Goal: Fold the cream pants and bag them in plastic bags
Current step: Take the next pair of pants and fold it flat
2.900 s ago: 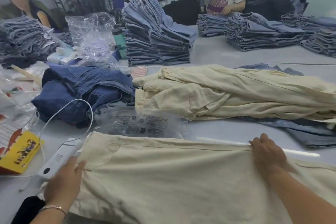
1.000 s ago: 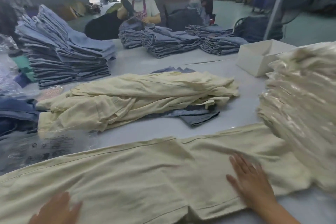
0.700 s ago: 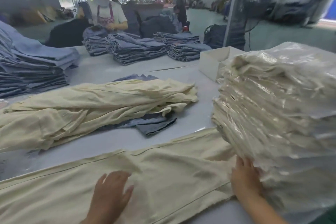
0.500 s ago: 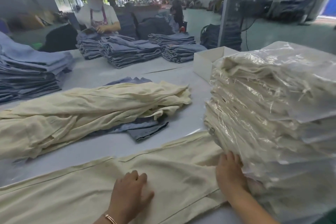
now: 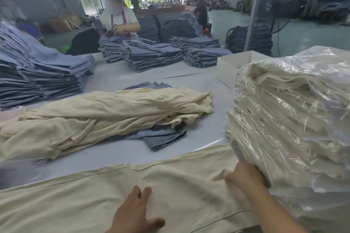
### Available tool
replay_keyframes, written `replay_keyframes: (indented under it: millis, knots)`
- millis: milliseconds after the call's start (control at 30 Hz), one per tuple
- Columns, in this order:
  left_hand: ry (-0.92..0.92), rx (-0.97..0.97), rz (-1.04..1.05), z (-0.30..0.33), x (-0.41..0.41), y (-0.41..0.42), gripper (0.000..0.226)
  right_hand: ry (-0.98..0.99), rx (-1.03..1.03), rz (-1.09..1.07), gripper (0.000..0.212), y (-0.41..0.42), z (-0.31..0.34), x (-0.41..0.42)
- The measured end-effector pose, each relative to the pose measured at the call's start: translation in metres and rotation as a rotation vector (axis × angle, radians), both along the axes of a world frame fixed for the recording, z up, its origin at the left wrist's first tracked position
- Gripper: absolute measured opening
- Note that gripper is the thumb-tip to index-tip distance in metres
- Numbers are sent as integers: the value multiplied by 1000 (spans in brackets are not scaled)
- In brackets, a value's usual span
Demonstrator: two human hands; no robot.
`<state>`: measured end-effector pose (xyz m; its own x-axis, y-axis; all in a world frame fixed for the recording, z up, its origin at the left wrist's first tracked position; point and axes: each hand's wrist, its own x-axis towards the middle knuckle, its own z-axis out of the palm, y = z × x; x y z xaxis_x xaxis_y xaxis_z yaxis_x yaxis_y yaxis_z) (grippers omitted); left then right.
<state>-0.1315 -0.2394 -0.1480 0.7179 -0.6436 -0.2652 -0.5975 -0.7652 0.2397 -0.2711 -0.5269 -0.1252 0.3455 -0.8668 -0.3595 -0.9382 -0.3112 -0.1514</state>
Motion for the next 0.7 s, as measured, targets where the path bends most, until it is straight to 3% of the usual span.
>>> replay_keyframes:
  millis: [133, 300, 400, 567, 633, 700]
  knots:
    - [21, -7, 10, -2, 2, 1, 110, 25, 14, 79, 29, 2, -2, -1]
    - [36, -3, -3, -4, 5, -1, 105, -100, 178, 118, 27, 4, 8, -6]
    - [40, -18, -6, -6, 6, -3, 103, -207, 38, 25, 31, 13, 35, -5]
    - [31, -44, -115, -4, -2, -17, 81, -344, -312, -9, 35, 28, 122, 17]
    - [79, -55, -120, -3, 2, -10, 72, -405, -347, 5, 44, 40, 150, 26]
    - [-5, 8, -127, -7, 12, 17, 64, -467, -268, 32, 53, 58, 170, 37]
